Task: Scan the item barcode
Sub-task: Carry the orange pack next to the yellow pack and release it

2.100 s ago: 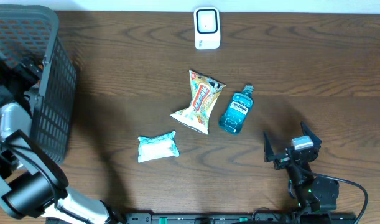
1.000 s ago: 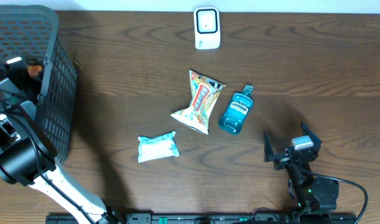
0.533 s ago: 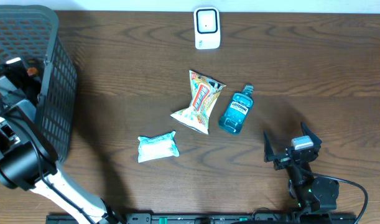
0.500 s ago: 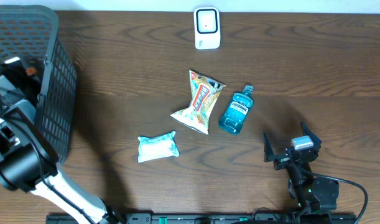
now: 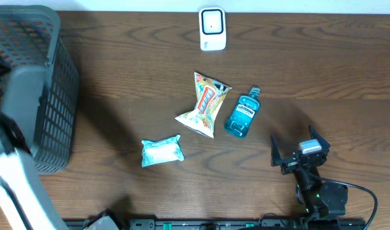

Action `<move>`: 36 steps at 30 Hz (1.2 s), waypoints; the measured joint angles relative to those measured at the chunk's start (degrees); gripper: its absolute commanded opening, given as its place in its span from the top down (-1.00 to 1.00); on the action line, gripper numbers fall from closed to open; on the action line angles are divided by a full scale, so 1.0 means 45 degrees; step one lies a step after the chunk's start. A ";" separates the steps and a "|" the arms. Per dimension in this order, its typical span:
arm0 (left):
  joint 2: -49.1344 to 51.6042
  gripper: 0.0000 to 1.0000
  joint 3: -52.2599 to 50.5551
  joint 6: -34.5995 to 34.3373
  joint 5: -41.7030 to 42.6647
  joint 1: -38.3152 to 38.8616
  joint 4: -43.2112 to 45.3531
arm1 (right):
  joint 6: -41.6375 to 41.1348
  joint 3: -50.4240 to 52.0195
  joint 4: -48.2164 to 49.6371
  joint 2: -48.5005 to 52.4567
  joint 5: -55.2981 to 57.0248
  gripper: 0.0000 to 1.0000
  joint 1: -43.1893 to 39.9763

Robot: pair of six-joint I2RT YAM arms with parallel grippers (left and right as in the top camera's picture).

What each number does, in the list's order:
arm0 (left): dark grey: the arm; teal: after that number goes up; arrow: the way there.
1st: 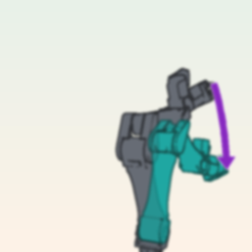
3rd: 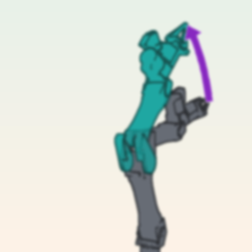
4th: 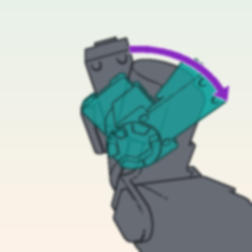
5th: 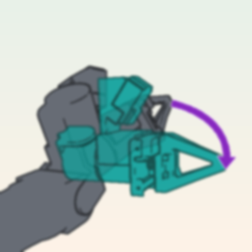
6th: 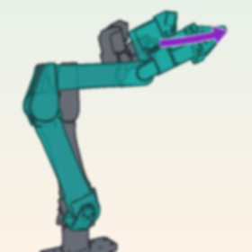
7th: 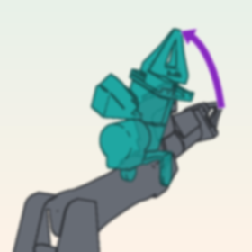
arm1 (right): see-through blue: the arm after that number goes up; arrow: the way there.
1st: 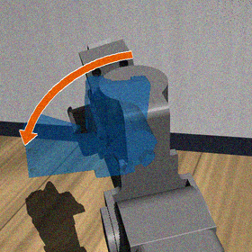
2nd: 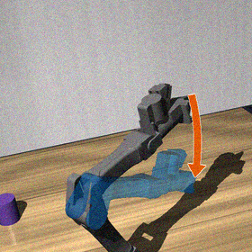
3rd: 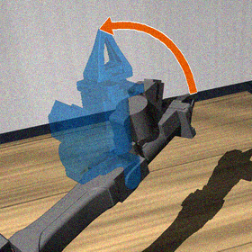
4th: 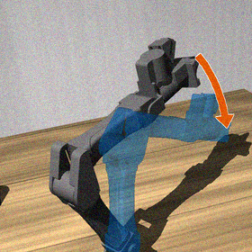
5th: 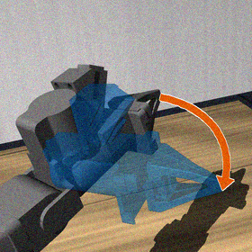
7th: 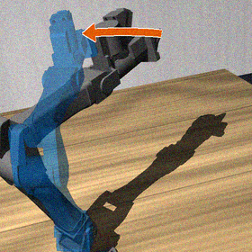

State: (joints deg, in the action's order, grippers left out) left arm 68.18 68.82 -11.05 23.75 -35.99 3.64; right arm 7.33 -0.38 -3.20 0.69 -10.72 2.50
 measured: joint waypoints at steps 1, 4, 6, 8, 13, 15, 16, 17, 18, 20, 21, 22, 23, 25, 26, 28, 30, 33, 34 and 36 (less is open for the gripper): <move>-0.0466 0.41 0.0010 -0.0223 0.0850 0.0160 -0.0199 | 0.0005 0.0005 0.0005 0.0000 0.0000 -0.99 0.0000; -0.1248 0.41 0.0121 -0.0578 0.3453 0.1190 -0.1651 | 0.0005 0.0000 0.0005 0.0000 0.0000 -0.98 0.0000; -0.1287 0.42 0.0165 -0.0520 0.4590 0.2132 -0.3419 | 0.0005 0.0005 0.0005 0.0000 0.0000 -0.98 0.0000; -0.1044 0.42 0.0063 -0.0204 0.5197 0.3113 -0.5022 | 0.0005 0.0000 0.0005 0.0000 0.0000 -0.98 0.0000; 0.0024 0.42 -0.0733 0.0704 0.4172 0.6105 -0.8315 | 0.0005 0.0000 0.0005 0.0000 0.0005 -0.98 0.0000; 0.0602 0.42 -0.1171 0.0874 0.3162 0.7359 -0.8500 | 0.0005 0.0005 0.0005 0.0000 0.0000 -0.99 0.0000; 0.0913 0.41 -0.1336 0.0933 0.2671 0.7888 -0.8466 | 0.0005 0.0000 0.0000 0.0000 0.0005 -0.98 0.0000; 0.1307 0.42 -0.1501 0.1005 0.2045 0.8490 -0.8427 | 0.0005 0.0000 0.0005 0.0000 0.0000 -0.99 0.0000; 0.1583 0.42 -0.1603 0.1049 0.1681 0.8825 -0.8398 | 0.0000 0.0000 0.0005 0.0000 0.0000 -0.98 0.0000; 0.2443 0.47 -0.1763 0.1078 0.0685 0.9714 -0.8267 | 0.0005 0.0000 0.0005 0.0000 0.0005 -0.98 0.0000; 0.2880 0.47 -0.1802 0.1059 0.0165 1.0103 -0.8077 | 0.0005 0.0000 0.0000 0.0000 0.0005 -0.99 0.0000; 0.3332 0.47 -0.1802 0.1025 -0.0340 1.0428 -0.7868 | 0.0005 0.0000 0.0005 0.0000 0.0005 -0.99 0.0000; 0.3779 0.47 -0.1807 0.0918 -0.0850 1.0715 -0.7626 | 0.0000 0.0000 0.0005 0.0000 0.0000 -0.98 0.0000; 0.4692 0.47 -0.1807 0.0539 -0.1875 1.1142 -0.7223 | 0.0000 0.0000 0.0000 0.0000 0.0000 -0.98 0.0000; 0.5090 0.48 -0.1807 0.0316 -0.2288 1.1259 -0.7043 | 0.0005 0.0000 0.0005 0.0000 0.0005 -0.99 0.0000; 0.5887 0.47 -0.1807 -0.0350 -0.2832 1.1375 -0.6771 | 0.0005 0.0000 0.0005 0.0000 0.0000 -0.99 0.0000; 0.6509 0.47 -0.1812 -0.0952 -0.2963 1.1424 -0.6499 | 0.0000 0.0000 0.0005 0.0000 0.0005 -0.99 0.0000; 0.7179 0.47 -0.1821 -0.1525 -0.2705 1.1550 -0.5848 | 0.0000 0.0005 0.0000 0.0000 0.0000 -0.99 0.0000; 0.7305 0.47 -0.1821 -0.1613 -0.2623 1.1657 -0.5668 | 0.0005 0.0000 0.0000 0.0000 0.0000 -0.99 0.0000; 0.7412 0.48 -0.1826 -0.1787 -0.2477 1.1968 -0.5416 | 0.0000 0.0000 0.0005 0.0000 0.0000 -0.99 0.0000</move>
State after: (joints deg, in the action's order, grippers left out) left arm 101.54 60.60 -19.09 12.60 17.87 -20.73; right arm 7.33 -0.38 -3.18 0.69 -10.72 2.50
